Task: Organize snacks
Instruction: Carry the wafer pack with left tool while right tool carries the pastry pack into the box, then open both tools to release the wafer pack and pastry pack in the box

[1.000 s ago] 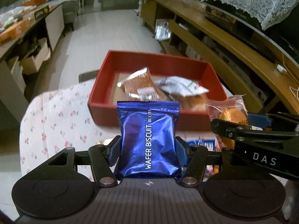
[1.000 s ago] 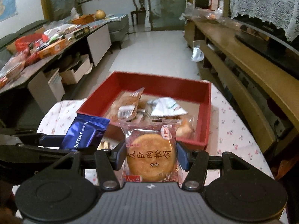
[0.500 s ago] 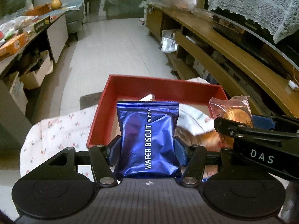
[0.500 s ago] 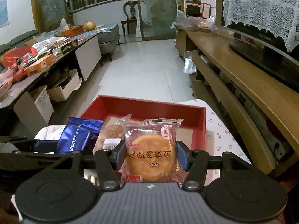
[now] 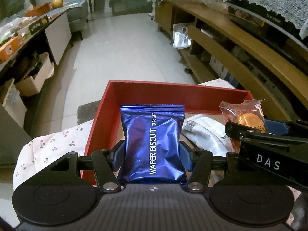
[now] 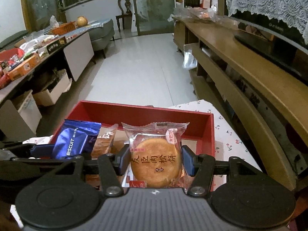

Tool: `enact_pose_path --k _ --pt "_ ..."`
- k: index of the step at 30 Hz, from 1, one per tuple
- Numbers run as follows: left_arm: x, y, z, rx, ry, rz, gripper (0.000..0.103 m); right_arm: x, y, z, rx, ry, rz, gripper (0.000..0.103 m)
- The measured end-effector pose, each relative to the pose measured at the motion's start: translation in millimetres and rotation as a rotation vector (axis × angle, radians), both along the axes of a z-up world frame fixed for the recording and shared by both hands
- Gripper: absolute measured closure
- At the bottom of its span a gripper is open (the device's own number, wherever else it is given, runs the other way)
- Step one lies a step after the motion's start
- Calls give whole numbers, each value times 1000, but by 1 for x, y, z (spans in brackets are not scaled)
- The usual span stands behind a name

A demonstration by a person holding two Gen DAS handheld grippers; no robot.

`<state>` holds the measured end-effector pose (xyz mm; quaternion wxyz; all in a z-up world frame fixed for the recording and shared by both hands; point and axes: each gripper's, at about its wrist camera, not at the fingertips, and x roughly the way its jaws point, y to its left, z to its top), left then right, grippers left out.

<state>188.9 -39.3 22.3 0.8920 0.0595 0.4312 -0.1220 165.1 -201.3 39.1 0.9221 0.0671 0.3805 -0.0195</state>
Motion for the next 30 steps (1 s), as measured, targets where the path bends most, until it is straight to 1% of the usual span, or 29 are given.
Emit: enact_pose_path --k 9,14,20,22,24,30 --pt "14 0 -18 23 32 21 38 17 3 -19 -15 33 14 31" --pt "17 2 -22 26 40 38 37 20 4 -23 -13 39 20 30" --pt "17 2 -23 41 43 47 32 21 6 -25 -36 40 28 30" --pt "17 2 -23 47 39 48 30 21 6 -25 -40 39 26 30" --pt "18 3 -23 47 41 56 25 22 7 -25 -48 37 26 30" --pt "16 5 -21 48 32 56 19 21 7 -20 -68 21 14 29"
